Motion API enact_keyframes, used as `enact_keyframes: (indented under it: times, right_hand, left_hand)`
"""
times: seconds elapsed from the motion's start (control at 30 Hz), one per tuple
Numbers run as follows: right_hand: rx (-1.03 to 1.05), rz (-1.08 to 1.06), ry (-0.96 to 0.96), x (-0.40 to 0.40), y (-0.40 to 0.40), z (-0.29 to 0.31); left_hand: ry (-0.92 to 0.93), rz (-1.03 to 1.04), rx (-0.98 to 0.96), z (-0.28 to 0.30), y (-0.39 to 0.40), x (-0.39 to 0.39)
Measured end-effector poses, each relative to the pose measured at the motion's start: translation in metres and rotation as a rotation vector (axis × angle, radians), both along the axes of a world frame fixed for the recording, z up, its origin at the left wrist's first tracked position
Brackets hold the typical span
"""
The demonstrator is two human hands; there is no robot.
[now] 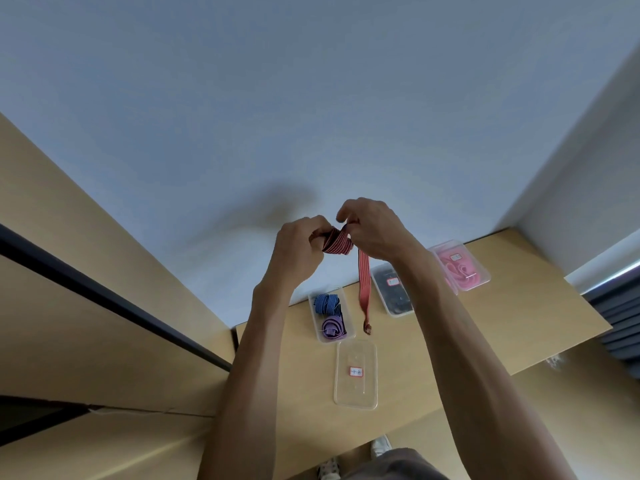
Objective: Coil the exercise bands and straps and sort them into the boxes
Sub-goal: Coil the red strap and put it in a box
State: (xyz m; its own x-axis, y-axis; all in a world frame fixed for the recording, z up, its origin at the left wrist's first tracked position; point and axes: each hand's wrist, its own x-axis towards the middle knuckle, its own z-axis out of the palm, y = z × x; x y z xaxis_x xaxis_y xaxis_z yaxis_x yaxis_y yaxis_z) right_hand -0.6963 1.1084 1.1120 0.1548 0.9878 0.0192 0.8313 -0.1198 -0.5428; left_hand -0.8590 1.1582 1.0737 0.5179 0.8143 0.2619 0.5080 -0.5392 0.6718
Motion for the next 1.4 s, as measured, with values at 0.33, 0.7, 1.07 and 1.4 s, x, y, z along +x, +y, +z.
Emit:
enact_keyframes:
  times: [0.33, 0.7, 1.07, 1.4]
  right_hand:
    - [0.011, 0.128, 0.829, 0.022, -0.008, -0.007]
    - [0.273, -0.010, 1.127, -0.013, -0.002, -0.031]
    - [0.008, -0.053, 0.764, -0.014, -0.011, -0.026]
    - [0.061, 0.041, 0.037, -0.010, -0.006, -0.009]
  left_hand:
    - [-0.279, -0.187, -0.388, 0.013, 0.007, -0.017]
    - [-0.764, -0.042, -0.569, 0.026, -0.006, 0.013]
    - [-0.453, 0.463, 0.025, 0.001, 0.001, 0.014]
    - [0.004, 0.110, 0.058, -0.016, 0.001, 0.007]
